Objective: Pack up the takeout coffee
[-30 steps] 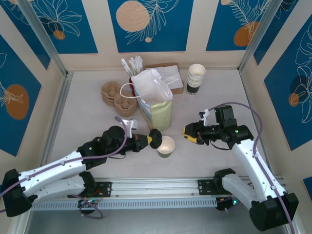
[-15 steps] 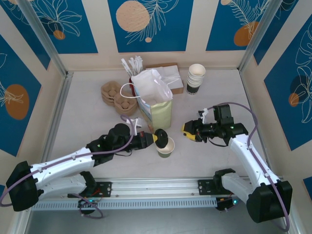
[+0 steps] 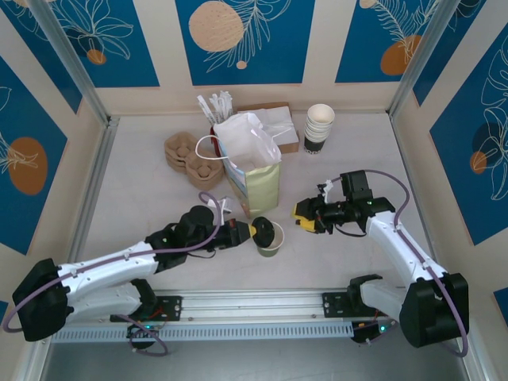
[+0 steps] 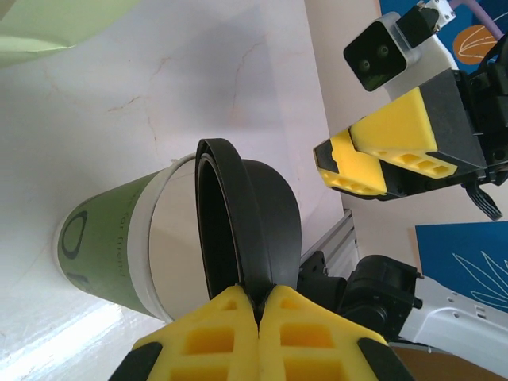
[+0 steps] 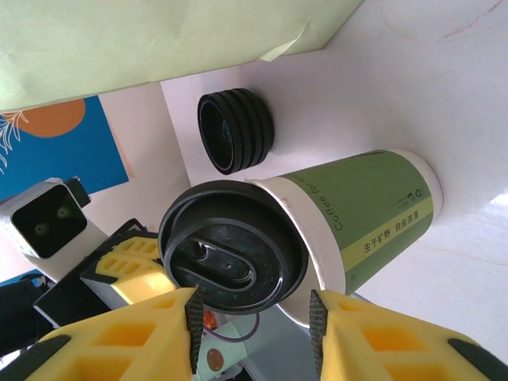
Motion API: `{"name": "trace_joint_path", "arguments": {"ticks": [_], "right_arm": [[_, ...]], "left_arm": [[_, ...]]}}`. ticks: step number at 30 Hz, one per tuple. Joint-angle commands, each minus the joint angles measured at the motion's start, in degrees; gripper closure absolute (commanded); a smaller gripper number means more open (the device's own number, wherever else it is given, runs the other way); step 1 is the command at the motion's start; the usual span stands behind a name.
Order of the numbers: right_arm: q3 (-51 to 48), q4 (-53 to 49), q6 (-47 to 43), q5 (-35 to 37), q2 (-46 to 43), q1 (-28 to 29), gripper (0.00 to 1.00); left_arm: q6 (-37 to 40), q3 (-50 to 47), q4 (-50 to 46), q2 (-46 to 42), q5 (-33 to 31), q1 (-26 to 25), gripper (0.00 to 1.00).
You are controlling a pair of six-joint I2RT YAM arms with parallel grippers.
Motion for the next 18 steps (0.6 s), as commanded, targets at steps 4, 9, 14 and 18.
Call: {"name": "trace_joint_path", "arguments": {"ticks": [4,9,14,18], "right_arm": [[-1.0,2.4,0.2,-1.3,1.5,1.9,0.58],[-0.5,3.1,0.6,-0.4,3.2,3.4,0.58],[0.0,3.7,1.0,0.4,4.3,4.6,0.58],[0.3,4.1,1.0,0.8,5.2,5.5,0.57]], "left_arm": [[-0.9,-1.3,2.2,0.9,0.7,0.6,0.96],[-0.4,-1.0,0.5,1.3,0.2,0.6,0.85],[0.6,-0.2,-1.8,1.6,-0.2,0.6,0.79],[1.9,1.2,-7.0,2.0,-1.2,0.6,0.75]]}}
